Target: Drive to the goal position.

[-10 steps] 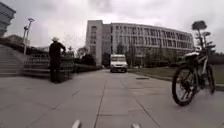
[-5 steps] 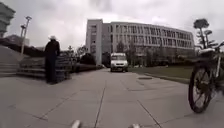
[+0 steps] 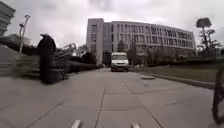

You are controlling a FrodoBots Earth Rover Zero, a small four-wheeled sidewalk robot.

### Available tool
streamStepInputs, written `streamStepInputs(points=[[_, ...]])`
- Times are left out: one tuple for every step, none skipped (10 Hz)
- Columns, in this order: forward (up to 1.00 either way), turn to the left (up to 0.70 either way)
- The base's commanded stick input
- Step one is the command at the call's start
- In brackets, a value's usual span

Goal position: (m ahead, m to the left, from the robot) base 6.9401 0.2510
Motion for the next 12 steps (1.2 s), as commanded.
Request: streamStepInputs(points=[[0.70,0.00],[0.70,0.00],[0.70,0.00],[0.70,0.00],[0.70,0.00],[0.70,0.00],[0.70,0.00],[0.70,0.00],[0.70,0.00],[0.70,0.00],[0.70,0.00],[0.70,0.00]])
